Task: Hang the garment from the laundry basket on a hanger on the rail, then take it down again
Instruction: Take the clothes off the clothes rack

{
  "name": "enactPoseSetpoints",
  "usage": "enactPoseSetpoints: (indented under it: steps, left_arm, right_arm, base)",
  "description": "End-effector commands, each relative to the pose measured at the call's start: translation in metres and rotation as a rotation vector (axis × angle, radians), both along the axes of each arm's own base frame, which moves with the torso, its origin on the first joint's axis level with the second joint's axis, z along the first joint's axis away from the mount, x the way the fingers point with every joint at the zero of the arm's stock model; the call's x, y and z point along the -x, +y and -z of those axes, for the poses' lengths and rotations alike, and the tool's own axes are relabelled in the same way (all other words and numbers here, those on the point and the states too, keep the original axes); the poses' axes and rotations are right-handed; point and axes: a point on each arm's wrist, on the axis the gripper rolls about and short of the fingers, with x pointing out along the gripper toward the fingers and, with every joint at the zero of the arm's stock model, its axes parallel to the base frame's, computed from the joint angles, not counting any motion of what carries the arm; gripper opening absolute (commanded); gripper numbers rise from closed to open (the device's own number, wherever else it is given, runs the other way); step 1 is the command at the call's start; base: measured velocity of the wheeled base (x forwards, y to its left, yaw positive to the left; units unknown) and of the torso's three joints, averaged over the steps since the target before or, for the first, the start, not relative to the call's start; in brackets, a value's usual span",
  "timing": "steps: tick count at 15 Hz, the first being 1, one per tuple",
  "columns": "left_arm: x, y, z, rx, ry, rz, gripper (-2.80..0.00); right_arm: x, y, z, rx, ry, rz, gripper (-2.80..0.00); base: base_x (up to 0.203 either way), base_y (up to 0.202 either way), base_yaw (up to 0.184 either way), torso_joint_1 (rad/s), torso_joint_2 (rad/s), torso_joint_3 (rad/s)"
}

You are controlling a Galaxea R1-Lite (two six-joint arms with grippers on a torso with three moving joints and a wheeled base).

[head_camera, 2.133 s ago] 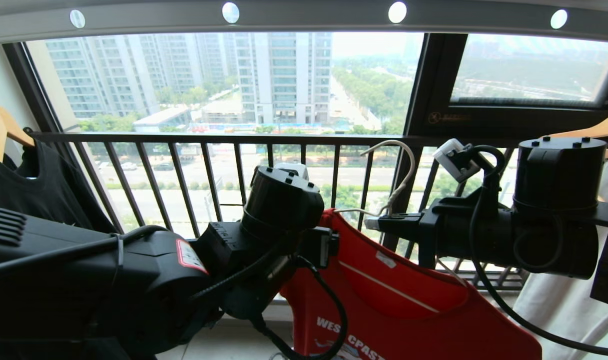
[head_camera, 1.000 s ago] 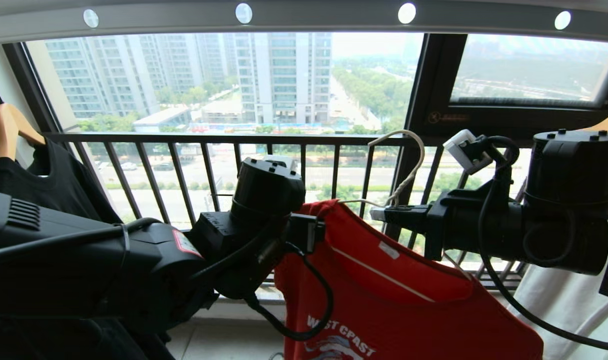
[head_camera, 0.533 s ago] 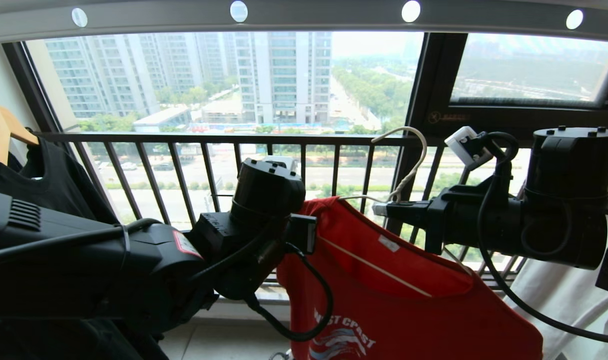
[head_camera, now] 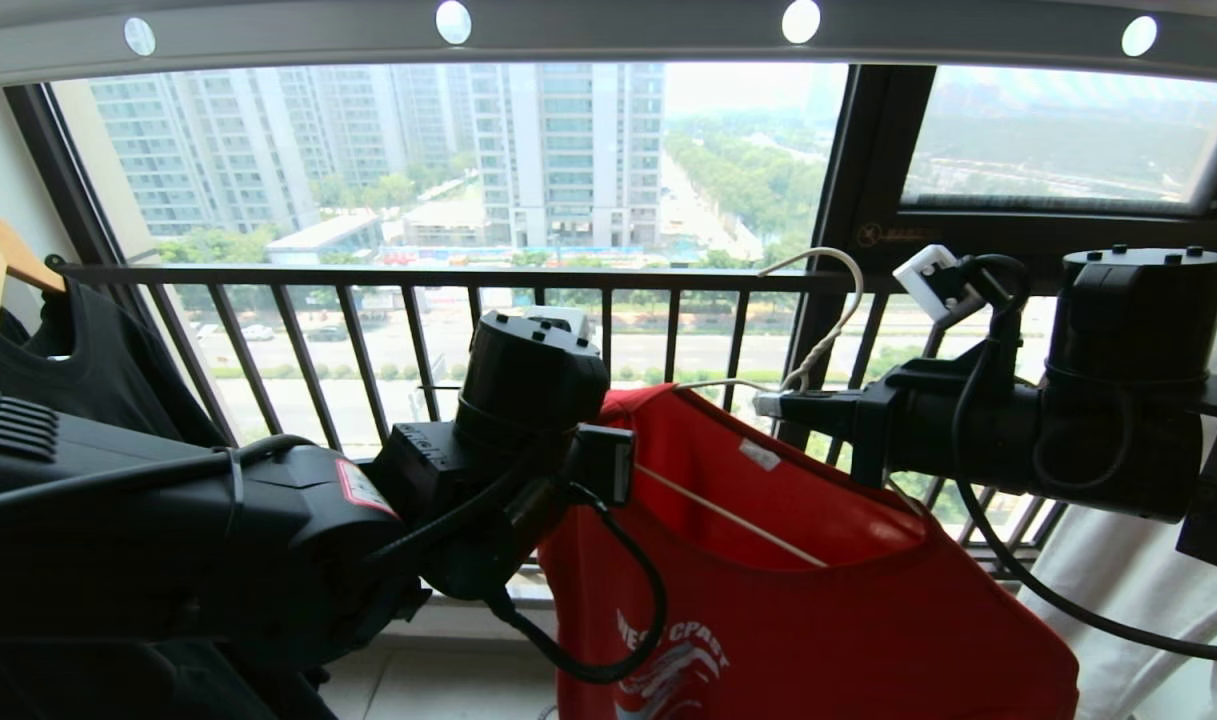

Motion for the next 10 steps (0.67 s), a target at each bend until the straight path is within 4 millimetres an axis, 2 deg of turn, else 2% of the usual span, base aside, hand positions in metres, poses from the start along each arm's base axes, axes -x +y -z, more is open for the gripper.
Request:
enactPoseSetpoints:
  steps: [1,4,10]
  left_arm:
    - [0.004,0.003,-0.008,0.02,-0.016,0.0,-2.8]
    - [-0.002,0.005,-0.006,0.016,-0.015,-0.016,-2.8]
    - [-0.045,0.031,0.001,-0.016,-0.006,-0.142,-2.8]
  right_arm:
    - [-0.007,0.001,0.005,0.01,0.01,0.028,-2.8]
    - [-0.015,0.004,0.015,0.033,0.035,0.057,-2.8]
    - [-0.019,0.001,0.019,0.042,0.045,0.068,-2.8]
  base:
    - [0.0,0.0,0.0,0.0,0.0,0.0]
    - [0.0,0.0,0.0,0.0,0.0,0.0]
    - [0.0,0.0,0.0,0.0,0.0,0.0]
